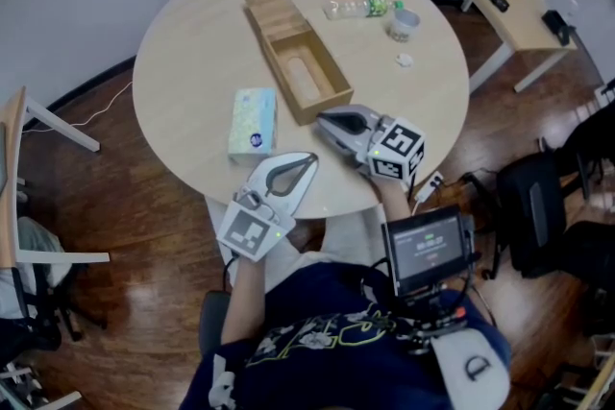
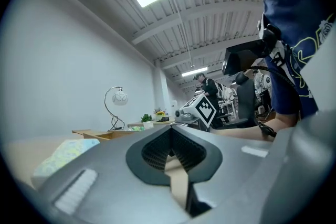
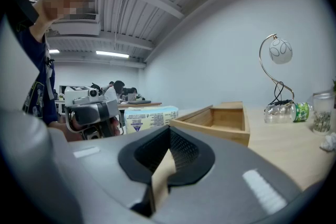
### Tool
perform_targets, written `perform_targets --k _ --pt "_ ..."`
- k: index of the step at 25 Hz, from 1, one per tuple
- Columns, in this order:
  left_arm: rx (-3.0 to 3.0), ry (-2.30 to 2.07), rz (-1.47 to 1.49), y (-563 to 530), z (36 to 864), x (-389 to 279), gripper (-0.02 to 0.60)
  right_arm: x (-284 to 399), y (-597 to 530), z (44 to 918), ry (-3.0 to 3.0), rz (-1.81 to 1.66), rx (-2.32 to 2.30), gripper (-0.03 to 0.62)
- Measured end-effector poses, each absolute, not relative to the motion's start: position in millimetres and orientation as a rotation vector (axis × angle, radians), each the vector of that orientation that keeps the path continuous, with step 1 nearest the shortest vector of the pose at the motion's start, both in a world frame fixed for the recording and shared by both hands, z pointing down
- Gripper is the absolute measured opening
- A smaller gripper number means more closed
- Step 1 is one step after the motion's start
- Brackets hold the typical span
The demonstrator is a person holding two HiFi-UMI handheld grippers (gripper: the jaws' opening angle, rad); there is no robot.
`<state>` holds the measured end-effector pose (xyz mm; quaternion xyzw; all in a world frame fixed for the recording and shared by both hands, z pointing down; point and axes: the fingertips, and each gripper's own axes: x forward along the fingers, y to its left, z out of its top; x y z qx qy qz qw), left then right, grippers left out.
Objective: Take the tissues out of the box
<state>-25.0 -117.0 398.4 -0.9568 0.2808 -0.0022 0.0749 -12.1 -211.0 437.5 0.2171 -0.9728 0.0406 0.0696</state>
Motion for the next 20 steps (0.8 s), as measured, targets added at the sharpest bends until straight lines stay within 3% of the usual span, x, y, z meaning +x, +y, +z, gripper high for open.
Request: perform_targets --k 20 --pt "-2.862 0.842 0.001 -116.5 398.4 -25.2 0.002 -12.1 -209.9 439.0 -2.923 0.122 0.644 -0.005"
